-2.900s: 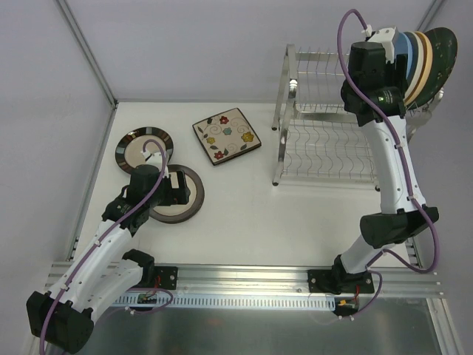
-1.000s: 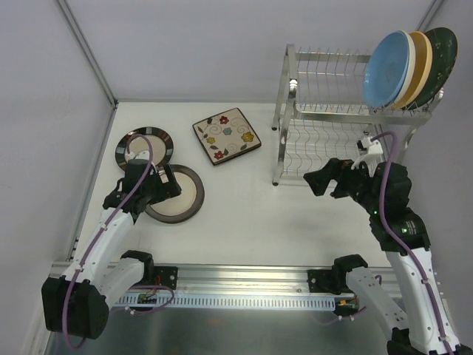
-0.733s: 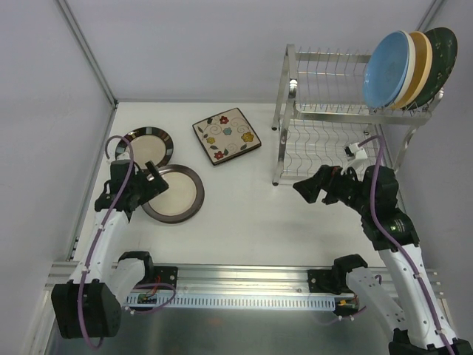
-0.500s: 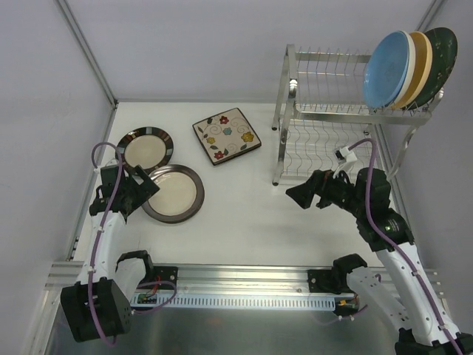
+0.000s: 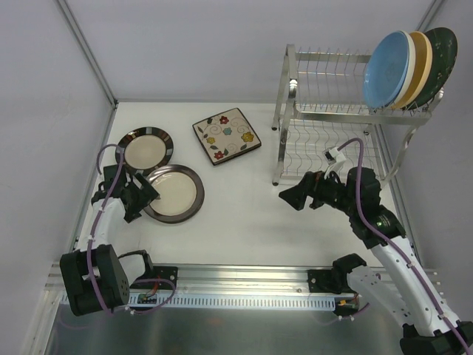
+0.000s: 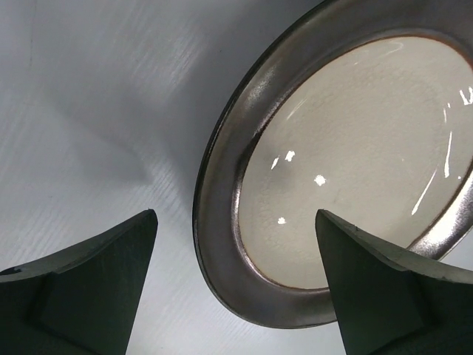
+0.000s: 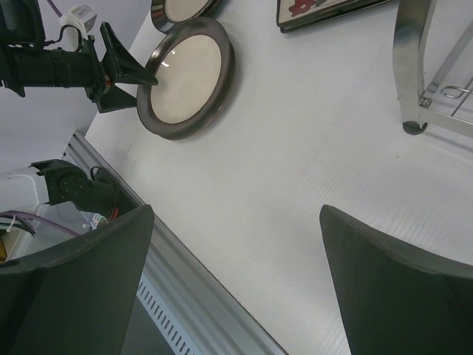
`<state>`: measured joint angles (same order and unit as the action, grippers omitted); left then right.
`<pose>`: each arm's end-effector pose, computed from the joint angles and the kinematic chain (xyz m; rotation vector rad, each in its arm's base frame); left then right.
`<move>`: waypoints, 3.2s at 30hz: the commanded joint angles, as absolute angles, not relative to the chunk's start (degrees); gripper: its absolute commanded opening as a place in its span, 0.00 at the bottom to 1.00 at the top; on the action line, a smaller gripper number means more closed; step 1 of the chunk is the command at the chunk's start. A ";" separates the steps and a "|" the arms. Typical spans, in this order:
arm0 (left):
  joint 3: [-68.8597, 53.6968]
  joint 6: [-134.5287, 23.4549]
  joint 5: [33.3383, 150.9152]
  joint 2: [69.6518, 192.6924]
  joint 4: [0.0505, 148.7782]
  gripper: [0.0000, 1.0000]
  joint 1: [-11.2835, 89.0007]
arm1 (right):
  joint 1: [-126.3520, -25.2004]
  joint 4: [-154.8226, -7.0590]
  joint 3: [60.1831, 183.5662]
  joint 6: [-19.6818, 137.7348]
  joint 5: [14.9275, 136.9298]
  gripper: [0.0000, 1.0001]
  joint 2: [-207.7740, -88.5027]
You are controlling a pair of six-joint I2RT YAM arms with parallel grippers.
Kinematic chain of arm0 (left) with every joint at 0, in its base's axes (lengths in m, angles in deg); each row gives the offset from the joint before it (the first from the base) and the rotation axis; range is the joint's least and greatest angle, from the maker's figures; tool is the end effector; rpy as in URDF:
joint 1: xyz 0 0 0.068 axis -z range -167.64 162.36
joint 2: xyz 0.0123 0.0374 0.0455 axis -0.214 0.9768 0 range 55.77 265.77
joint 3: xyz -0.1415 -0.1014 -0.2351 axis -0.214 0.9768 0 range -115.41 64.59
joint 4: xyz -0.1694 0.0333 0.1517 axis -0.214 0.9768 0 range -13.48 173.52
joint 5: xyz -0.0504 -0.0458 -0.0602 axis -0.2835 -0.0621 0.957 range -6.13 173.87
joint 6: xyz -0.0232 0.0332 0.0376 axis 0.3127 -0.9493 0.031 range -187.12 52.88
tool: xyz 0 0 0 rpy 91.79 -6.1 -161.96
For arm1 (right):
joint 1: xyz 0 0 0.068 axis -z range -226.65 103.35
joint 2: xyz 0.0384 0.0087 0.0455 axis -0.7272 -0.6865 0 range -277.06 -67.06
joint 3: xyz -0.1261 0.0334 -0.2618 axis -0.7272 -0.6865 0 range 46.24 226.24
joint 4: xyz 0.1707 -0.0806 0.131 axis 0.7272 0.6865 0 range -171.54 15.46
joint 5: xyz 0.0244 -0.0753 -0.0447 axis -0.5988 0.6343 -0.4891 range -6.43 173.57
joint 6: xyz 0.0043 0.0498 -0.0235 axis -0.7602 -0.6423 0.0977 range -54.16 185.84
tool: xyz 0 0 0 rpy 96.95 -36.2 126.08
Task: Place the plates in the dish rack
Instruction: Grab a plate with the left arm
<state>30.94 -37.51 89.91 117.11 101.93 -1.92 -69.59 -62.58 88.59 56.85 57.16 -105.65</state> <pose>0.1610 0.0369 0.2290 -0.8956 2.3414 -0.2427 0.0931 0.0575 0.3363 -0.5558 1.8013 0.8087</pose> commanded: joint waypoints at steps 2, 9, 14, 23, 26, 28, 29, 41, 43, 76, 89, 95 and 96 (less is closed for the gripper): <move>28.03 -40.13 92.56 120.27 102.01 0.89 -2.41 | -70.12 -65.80 88.17 56.61 56.32 1.00 -104.59; 28.55 -41.28 99.85 123.53 99.29 0.87 -2.32 | -70.38 -66.24 87.55 56.61 56.76 1.00 -104.67; 28.99 -41.10 103.46 125.20 97.35 0.80 -0.84 | -70.64 -66.51 87.90 56.79 57.11 1.00 -105.73; 28.11 -34.70 101.27 128.97 93.84 0.75 13.75 | -71.26 -65.89 89.57 57.32 57.90 1.00 -107.31; 27.59 -31.70 100.30 129.86 91.99 0.74 18.33 | -71.43 -65.63 89.66 57.40 58.17 0.99 -107.49; 27.32 -29.86 100.30 129.68 90.76 0.74 20.43 | -71.70 -65.63 89.66 57.40 58.52 1.00 -107.75; 27.15 -29.42 100.30 129.51 90.23 0.74 21.14 | -71.87 -65.45 89.66 57.14 58.61 0.99 -107.84; 32.23 -21.51 96.44 121.43 85.48 0.87 27.92 | -73.89 -66.15 91.68 56.44 60.10 1.00 -110.74; 34.86 -19.76 94.33 117.75 85.48 0.90 27.92 | -74.33 -66.42 91.77 56.44 60.10 0.99 -111.26; 44.02 -14.47 91.42 106.21 75.11 0.54 14.03 | -88.31 -69.32 88.60 53.45 68.28 0.99 -111.44; 44.72 -14.03 93.71 110.08 71.42 0.44 14.03 | -89.10 -68.88 89.48 53.71 68.72 0.99 -112.67; 45.95 -13.42 94.24 112.62 68.70 0.42 14.03 | -89.37 -68.53 89.48 53.89 68.89 1.00 -113.20; 46.13 -13.24 94.50 112.89 68.00 0.42 14.03 | -89.45 -68.53 89.48 53.80 68.98 1.00 -113.20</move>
<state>45.74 -13.88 92.86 111.80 72.70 14.49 -88.95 -66.33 88.52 54.05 68.30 -113.10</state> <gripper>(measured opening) 0.425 0.994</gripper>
